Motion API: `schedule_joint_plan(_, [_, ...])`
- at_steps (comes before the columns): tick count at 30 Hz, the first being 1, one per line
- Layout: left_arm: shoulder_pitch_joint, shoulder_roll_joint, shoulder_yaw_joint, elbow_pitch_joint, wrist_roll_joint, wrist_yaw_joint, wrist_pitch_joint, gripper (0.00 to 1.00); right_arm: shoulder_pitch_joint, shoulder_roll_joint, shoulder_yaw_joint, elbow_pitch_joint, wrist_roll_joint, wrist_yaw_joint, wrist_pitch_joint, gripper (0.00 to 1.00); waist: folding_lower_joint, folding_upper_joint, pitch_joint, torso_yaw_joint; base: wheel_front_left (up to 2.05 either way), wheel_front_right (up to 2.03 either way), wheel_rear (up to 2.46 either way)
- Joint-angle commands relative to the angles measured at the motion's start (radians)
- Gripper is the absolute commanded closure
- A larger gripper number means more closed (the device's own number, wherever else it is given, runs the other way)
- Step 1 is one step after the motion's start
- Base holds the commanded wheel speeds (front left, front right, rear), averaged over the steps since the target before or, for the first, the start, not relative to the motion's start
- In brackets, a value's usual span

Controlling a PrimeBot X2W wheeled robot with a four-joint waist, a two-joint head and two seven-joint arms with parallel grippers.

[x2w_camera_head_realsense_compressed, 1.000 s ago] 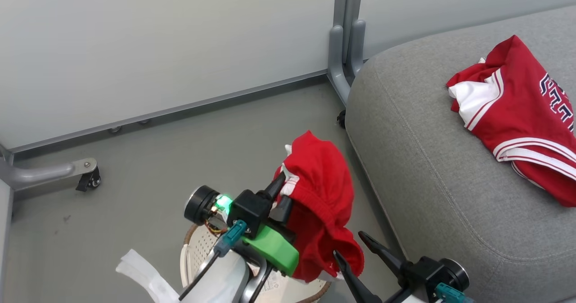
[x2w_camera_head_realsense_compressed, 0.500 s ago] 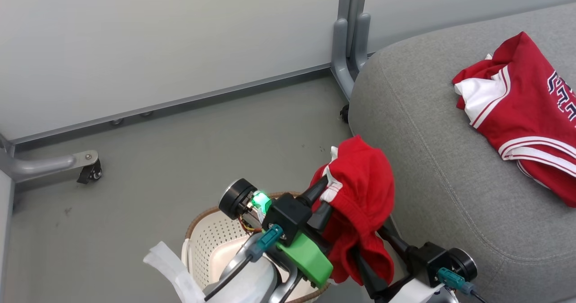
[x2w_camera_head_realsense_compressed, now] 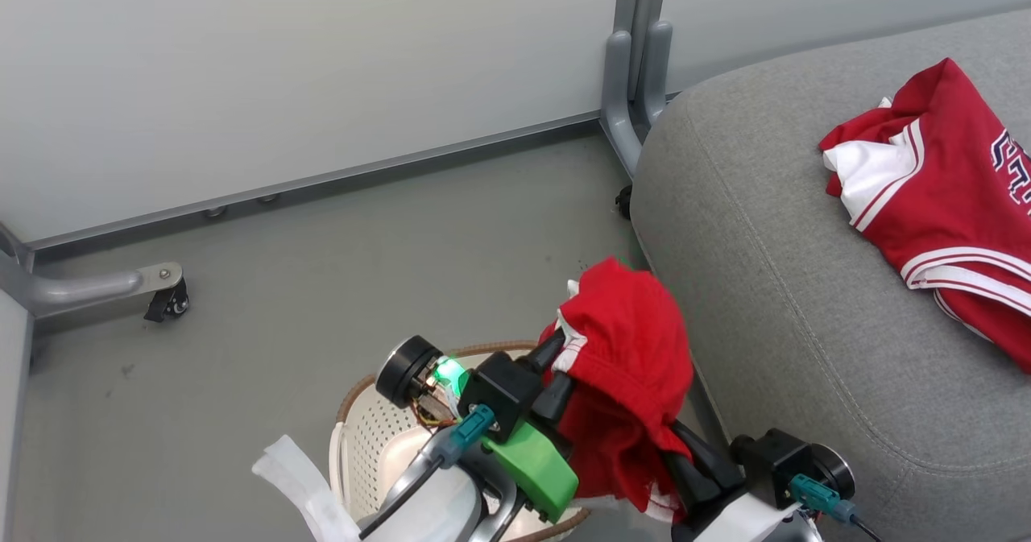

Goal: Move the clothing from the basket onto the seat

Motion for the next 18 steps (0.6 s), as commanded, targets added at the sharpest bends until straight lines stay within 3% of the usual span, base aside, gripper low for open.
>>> schedule_joint_plan(1, [0.015,0.009,0.005,0.006,-0.001,0.006,-0.006,1.00,0.001,-0.001,-0.005,-0.010,0.006,-0.001,0.000,1.00,0.0001,0.0000,0.001,-0.001,0.00,0.00,0.00])
schedule_joint_plan(5, [0.018,0.018,0.012,0.021,-0.002,0.018,-0.014,1.00,0.011,0.003,-0.013,-0.029,0.036,-0.001,0.000,1.00,0.0001,0.0000,0.002,-0.001,0.00,0.00,0.00])
schedule_joint_plan(6, [0.019,0.021,0.013,0.025,0.001,0.024,-0.018,0.54,0.012,0.004,-0.014,-0.036,0.045,-0.001,0.000,1.00,0.0001,0.0000,0.002,-0.001,0.00,0.00,0.00])
schedule_joint_plan(7, [0.020,0.022,0.015,0.027,0.005,0.030,-0.020,0.00,0.014,0.004,-0.014,-0.041,0.053,-0.001,0.000,1.00,0.0001,0.0000,0.002,-0.001,0.00,0.00,0.00])
schedule_joint_plan(18, [0.034,0.031,-0.015,0.077,-0.003,0.016,-0.021,0.00,0.022,-0.019,0.023,-0.094,0.140,-0.001,0.000,1.00,0.0001,0.0000,-0.001,0.002,0.00,0.00,0.00])
